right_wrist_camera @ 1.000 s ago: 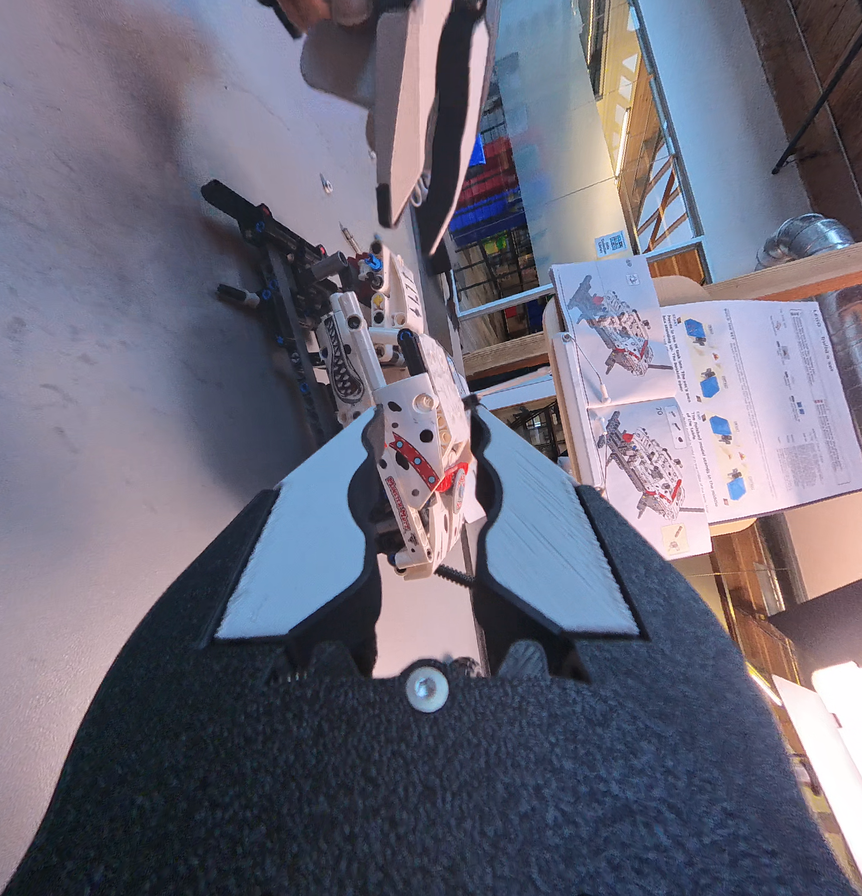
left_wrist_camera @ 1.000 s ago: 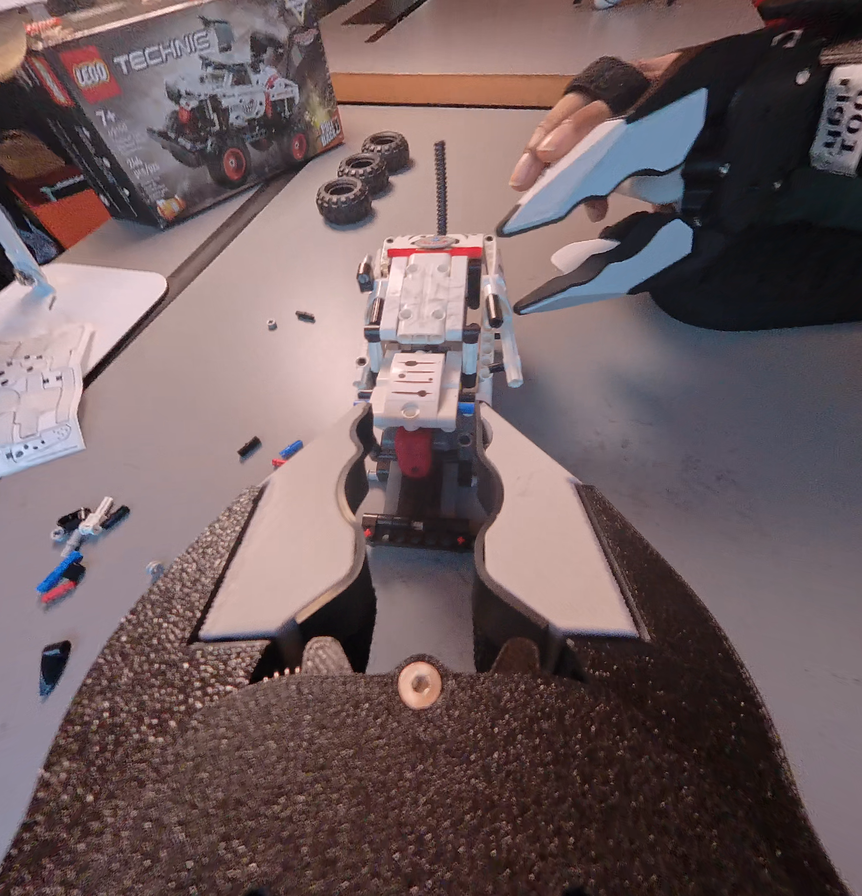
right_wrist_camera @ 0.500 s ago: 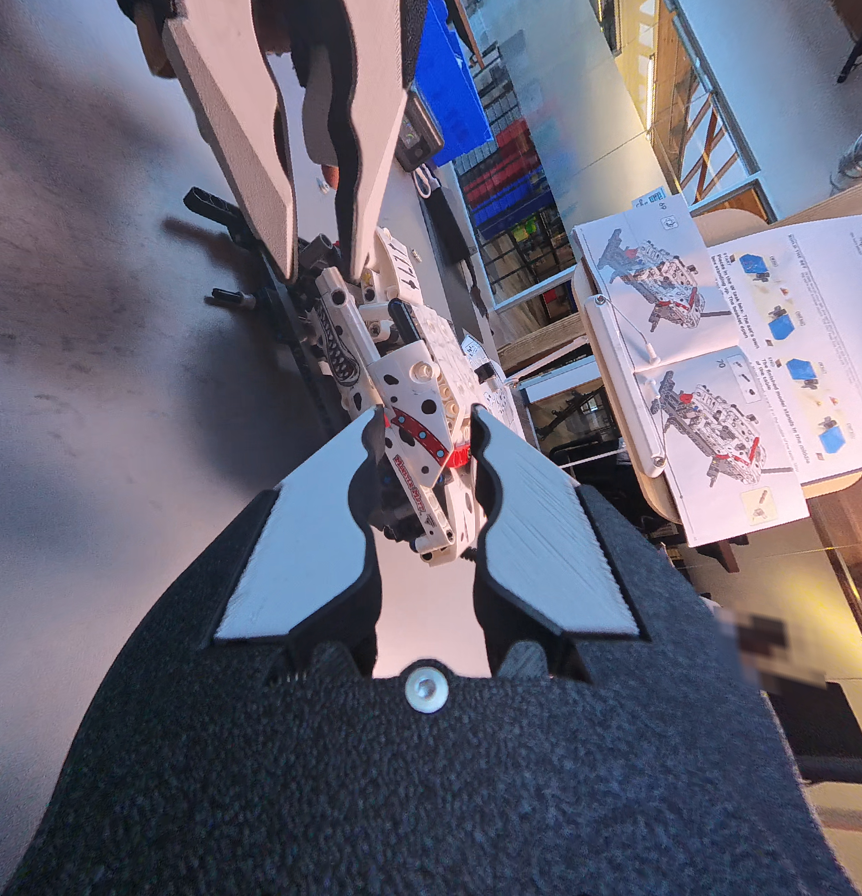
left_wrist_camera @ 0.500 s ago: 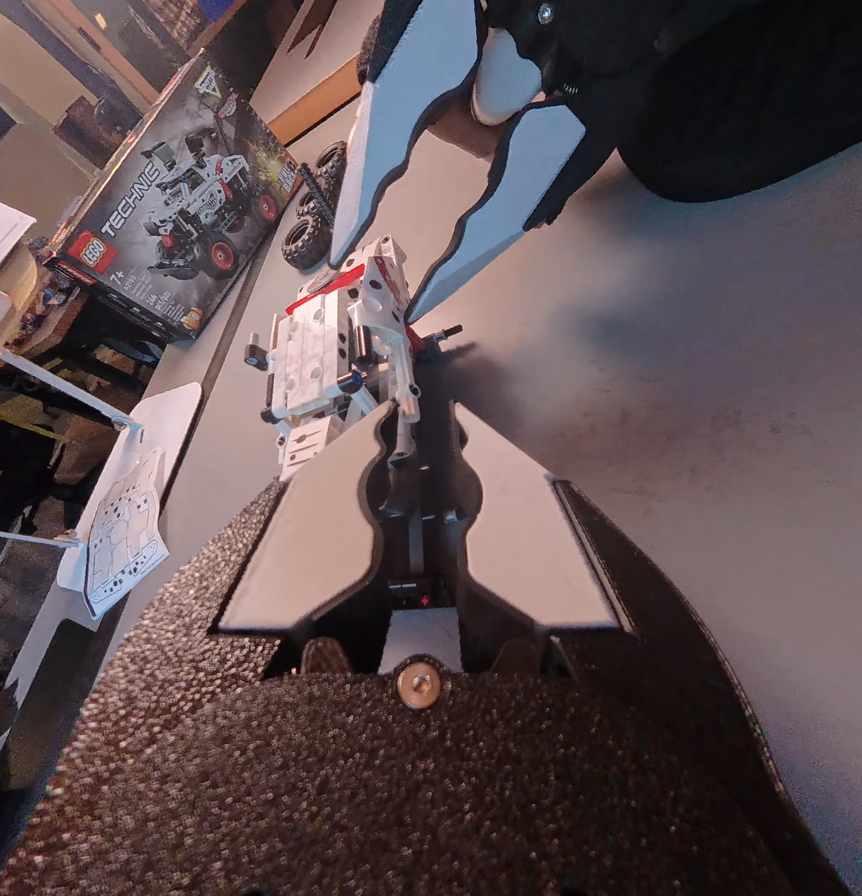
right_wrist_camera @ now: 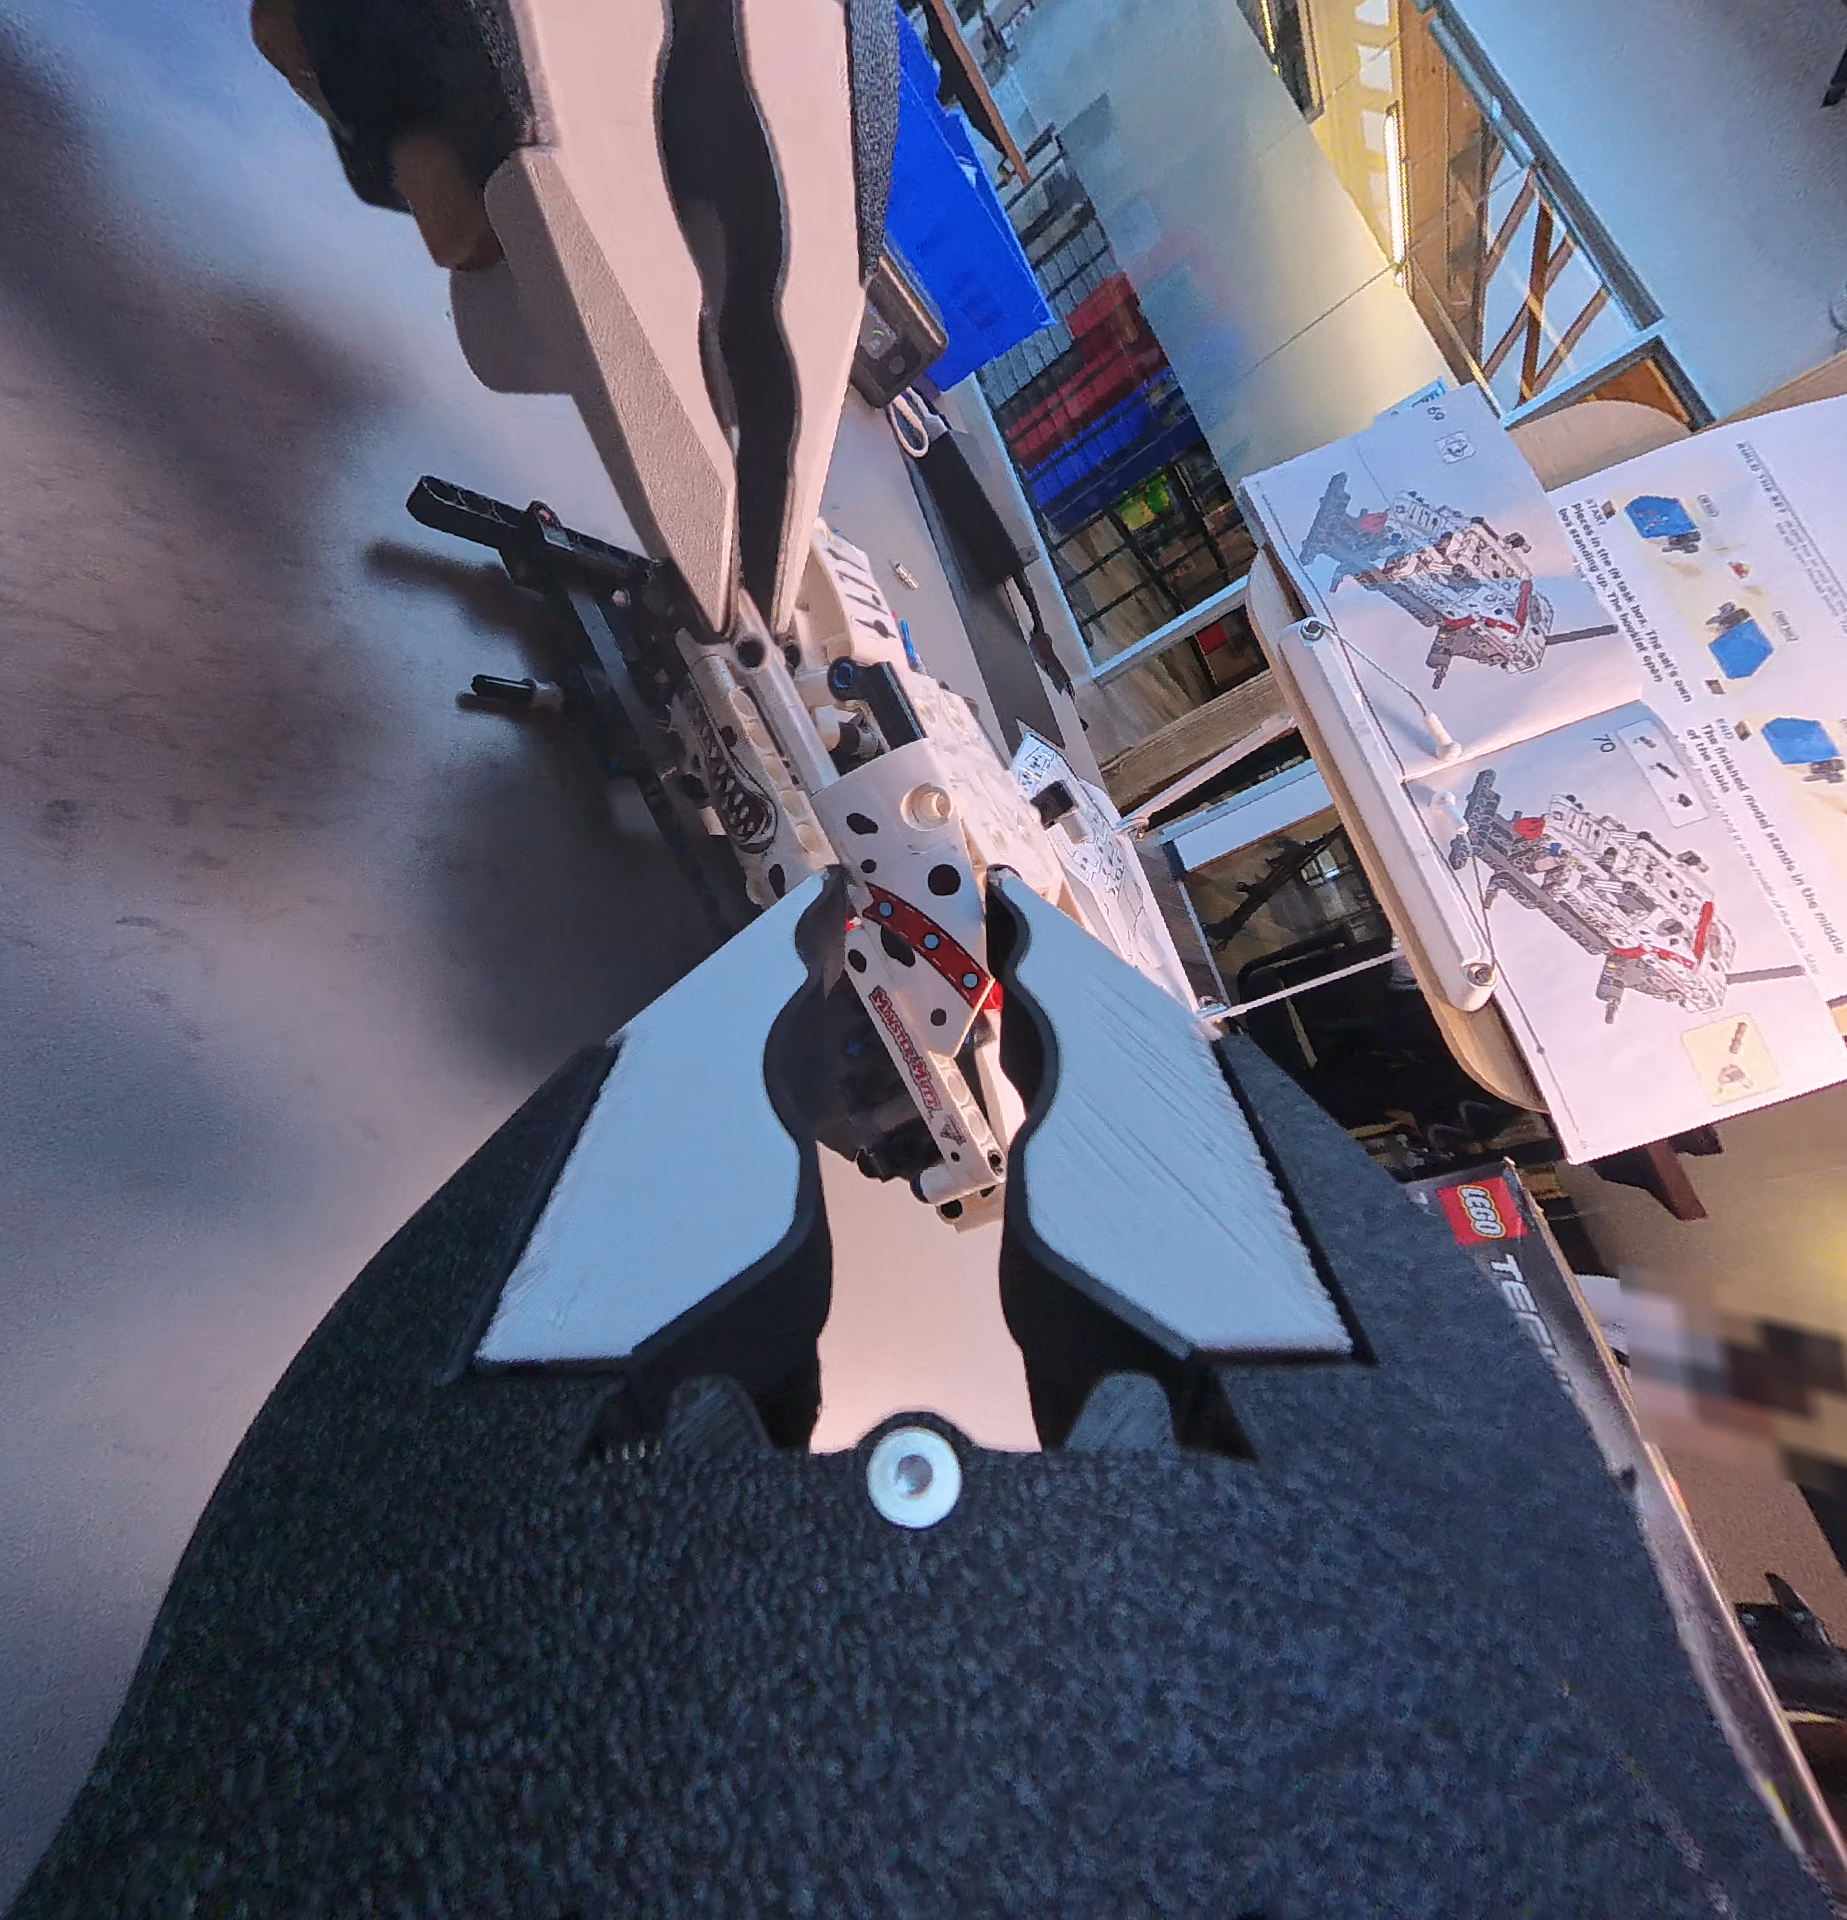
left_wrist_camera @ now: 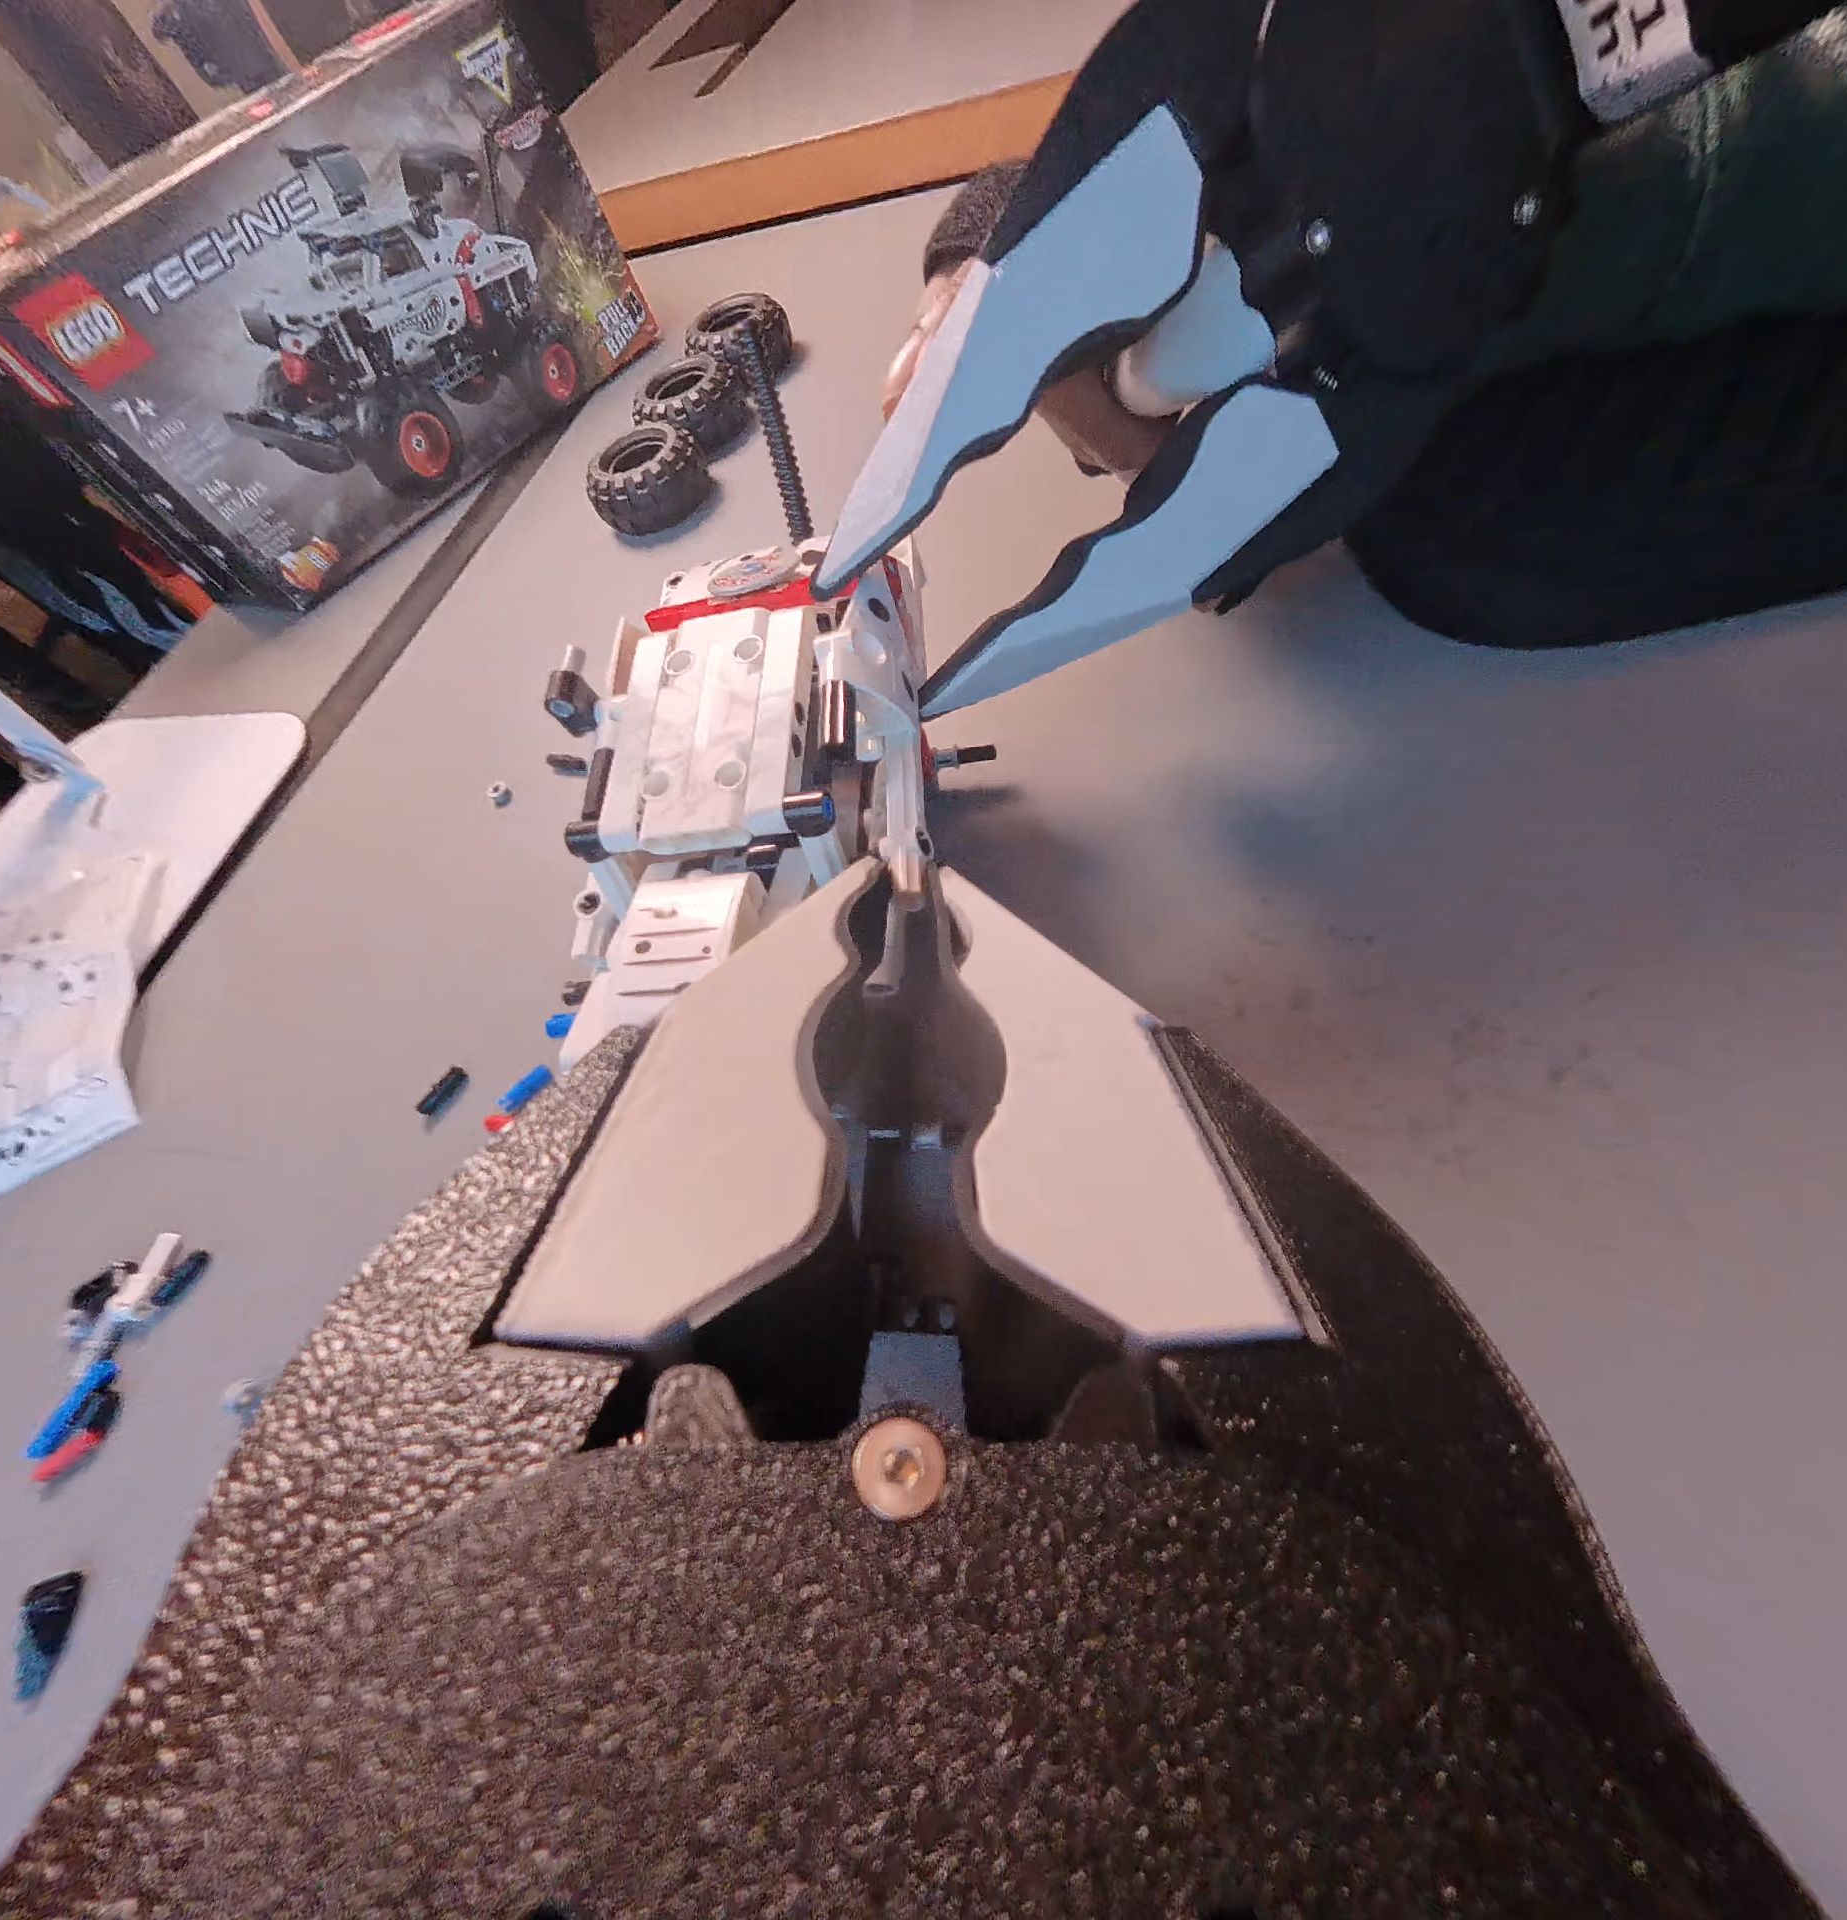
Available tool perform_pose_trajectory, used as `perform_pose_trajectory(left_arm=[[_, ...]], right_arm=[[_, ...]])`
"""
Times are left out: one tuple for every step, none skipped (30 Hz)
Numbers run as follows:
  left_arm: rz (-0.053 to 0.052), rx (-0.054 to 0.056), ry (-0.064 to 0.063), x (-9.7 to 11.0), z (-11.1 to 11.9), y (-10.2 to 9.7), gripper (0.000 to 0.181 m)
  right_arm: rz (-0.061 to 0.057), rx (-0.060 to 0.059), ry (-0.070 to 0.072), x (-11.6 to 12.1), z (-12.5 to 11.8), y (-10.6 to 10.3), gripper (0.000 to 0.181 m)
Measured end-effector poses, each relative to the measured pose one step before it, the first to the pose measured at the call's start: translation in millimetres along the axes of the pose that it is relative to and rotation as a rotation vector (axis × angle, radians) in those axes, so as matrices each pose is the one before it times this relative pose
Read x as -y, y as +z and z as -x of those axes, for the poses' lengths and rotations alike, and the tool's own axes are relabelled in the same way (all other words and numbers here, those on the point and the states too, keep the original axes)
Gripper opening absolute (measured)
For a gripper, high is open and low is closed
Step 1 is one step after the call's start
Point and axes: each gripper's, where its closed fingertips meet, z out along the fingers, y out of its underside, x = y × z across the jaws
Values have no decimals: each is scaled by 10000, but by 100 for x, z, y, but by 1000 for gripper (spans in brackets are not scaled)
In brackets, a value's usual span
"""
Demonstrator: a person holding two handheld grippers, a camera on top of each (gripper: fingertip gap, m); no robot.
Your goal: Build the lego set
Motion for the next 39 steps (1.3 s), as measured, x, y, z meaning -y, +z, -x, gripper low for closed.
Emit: perform_pose_trajectory(left_arm=[[-23, -201, -519, 21, 21, -6, 6], [-44, -195, -547, 41, 10, -6, 6], [-44, -216, -557, 46, -9, -12, 6], [-27, -253, -670, 38, -37, -20, 6], [-84, -233, -690, 111, 8, -33, 5], [-63, -206, -640, 67, 35, -11, 5], [-24, -169, -582, 5, 21, 16, 6], [-40, -178, -553, 27, -34, 15, 6], [-43, -206, -603, 16, -56, 7, 6], [-107, -278, -713, 84, -90, -8, 6], [-207, -325, -700, 195, -92, -57, 6], [-188, -251, -616, 168, -3, -68, 6], [-175, -222, -497, 187, -51, -54, 6], [-121, -158, -294, 113, -46, -34, 6], [-92, -108, -118, 79, -29, -11, 7], [-34, -43, 72, -12, -7, -2, 7], [46, 34, 251, -61, 10, 1, 7], [88, 107, 381, -92, 13, -17, 8], [108, 132, 490, -116, -30, -32, 12], [138, 183, 597, -153, -47, -33, 16], [169, 283, 675, -197, 65, -33, 19], [190, 338, 735, -223, 109, -24, 21], [190, 313, 754, -204, 70, 6, 22], [195, 343, 748, -220, 109, 43, 22], [157, 350, 702, -187, 133, 71, 22], [123, 283, 567, -160, 64, 114, 21], [91, 200, 406, -119, 19, 135, 21], [57, 144, 277, -81, -13, 152, 19], [39, 127, 188, -53, 39, 148, 17], [39, 76, 138, -33, 3, 124, 13], [35, 95, 94, -20, 95, 69, 9], [8, 59, 34, 9, 121, 16, 9], [-35, -106, -142, 60, -30, -7, 10], [-37, -162, -313, 50, -24, -2, 9], [-78, -189, -418, 84, -8, -20, 8], [-109, -221, -459, 110, -31, -28, 6], [-108, -190, -433, 123, 9, -43, 6], [-91, -169, -395, 102, -6, -26, 6], [-87, -200, -416, 106, -41, -25, 6]], right_arm=[[-23, 20, 82, -6, -17, 6, 26], [-17, 0, 52, -5, -11, 10, 26], [-14, -2, 22, 13, -15, 1, 26], [-7, 1, 11, 2, 3, 7, 26], [-14, -21, 12, 5, -41, -6, 26], [-6, -7, 24, 2, -21, -5, 26], [-2, 8, 31, -7, -1, 4, 26], [-5, -8, 15, -16, -5, 1, 26], [-11, -8, 0, -5, 5, -17, 26], [-14, -18, 20, 3, -18, -17, 26], [-23, -43, 45, 19, -79, -33, 26], [-19, -19, 63, 21, -47, -6, 26], [-12, -39, 50, 36, -78, -8, 26], [3, -41, -12, 3, -60, -5, 26], [9, -47, -54, -4, -33, 0, 26], [13, -38, -63, -11, -4, 8, 26], [5, -21, -65, -1, 31, 3, 26], [8, -12, -58, 4, 42, 8, 26], [39, -5, -61, -33, 57, 26, 26], [45, 17, -96, -24, 121, 48, 26], [37, -7, -116, -30, 109, 49, 26], [19, -27, -95, -13, 59, 23, 26], [4, -21, -42, 8, 10, 3, 26], [-14, -3, 27, 9, -13, -8, 26], [-19, 10, 67, -10, -13, 5, 26], [-23, 5, 55, 4, -17, -16, 26], [-13, 8, 24, 3, 8, -7, 26], [-9, 2, 12, -3, 13, 1, 26], [-10, 3, 12, 6, 20, 0, 26], [-16, 8, 24, 10, 8, 5, 26], [-27, 38, 43, 13, 34, -15, 27], [-26, 14, 71, 0, 0, -22, 27], [-19, 6, 72, 6, -26, -21, 27], [-16, 13, 58, -1, -18, -12, 27], [-19, -4, 54, 1, -23, 1, 27], [-22, -11, 50, 9, -43, -9, 27], [-23, -11, 52, 19, -37, -10, 27], [-21, -12, 55, 7, -55, -9, 27], [-24, -12, 49, 7, -38, -5, 26]])
